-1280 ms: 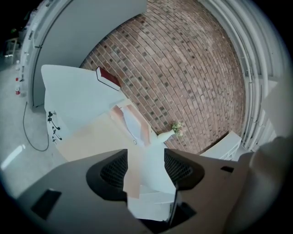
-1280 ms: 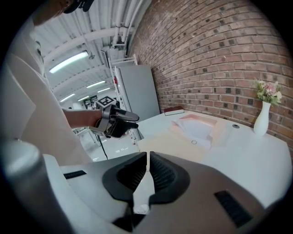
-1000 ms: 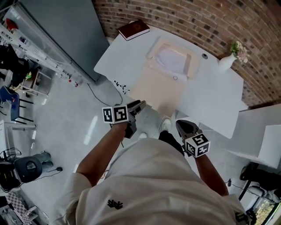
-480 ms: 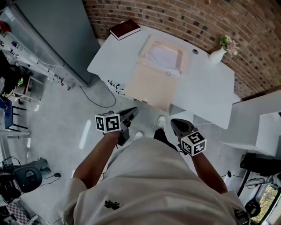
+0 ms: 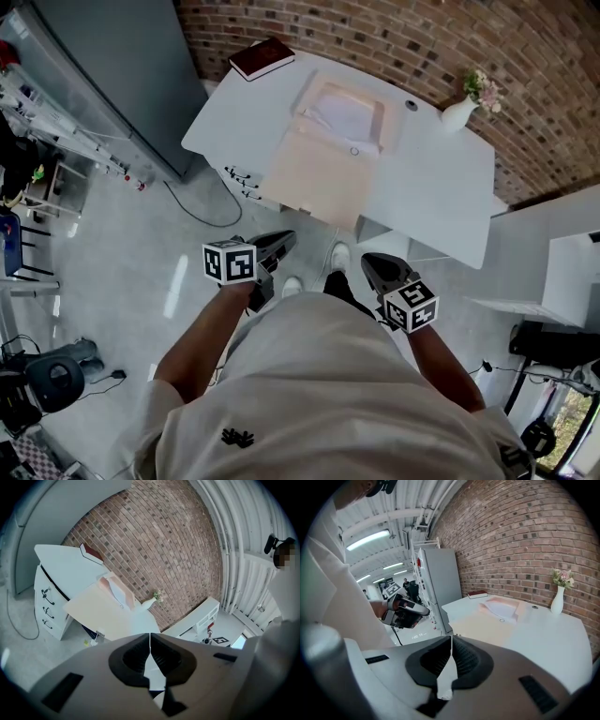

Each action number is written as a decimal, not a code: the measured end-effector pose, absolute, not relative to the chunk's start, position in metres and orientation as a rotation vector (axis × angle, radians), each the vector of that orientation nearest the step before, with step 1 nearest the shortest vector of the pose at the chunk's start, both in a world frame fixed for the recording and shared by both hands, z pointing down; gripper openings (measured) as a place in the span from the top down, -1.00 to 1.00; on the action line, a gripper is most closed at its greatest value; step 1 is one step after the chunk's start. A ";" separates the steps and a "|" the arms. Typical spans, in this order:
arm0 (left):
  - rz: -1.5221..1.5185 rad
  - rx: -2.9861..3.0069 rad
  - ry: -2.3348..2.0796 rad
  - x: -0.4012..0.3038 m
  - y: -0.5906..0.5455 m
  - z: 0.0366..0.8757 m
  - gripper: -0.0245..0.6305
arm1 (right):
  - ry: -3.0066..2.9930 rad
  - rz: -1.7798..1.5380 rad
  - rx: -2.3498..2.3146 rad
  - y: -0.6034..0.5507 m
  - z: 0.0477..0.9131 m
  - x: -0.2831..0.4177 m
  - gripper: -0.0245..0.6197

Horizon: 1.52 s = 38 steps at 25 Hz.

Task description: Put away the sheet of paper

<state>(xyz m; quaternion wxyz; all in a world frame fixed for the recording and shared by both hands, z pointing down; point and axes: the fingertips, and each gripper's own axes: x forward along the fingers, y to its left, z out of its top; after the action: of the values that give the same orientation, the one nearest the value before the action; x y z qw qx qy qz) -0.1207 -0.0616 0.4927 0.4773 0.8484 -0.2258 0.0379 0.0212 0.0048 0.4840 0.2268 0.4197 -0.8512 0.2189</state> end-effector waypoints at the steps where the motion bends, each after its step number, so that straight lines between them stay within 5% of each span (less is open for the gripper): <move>1: 0.091 2.069 -0.546 -0.120 -0.061 0.493 0.84 | -2.343 0.603 1.157 0.006 0.484 0.022 0.82; 38: 0.145 2.056 -0.485 -0.084 -0.070 0.512 0.84 | -2.323 0.571 1.178 -0.005 0.493 0.041 0.84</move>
<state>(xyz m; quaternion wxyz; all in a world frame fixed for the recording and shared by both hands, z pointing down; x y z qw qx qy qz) -0.0841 -0.0704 0.5125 0.4899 0.8465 -0.1995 0.0596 0.0411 -0.0047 0.4927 0.2352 0.4293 -0.8468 0.2080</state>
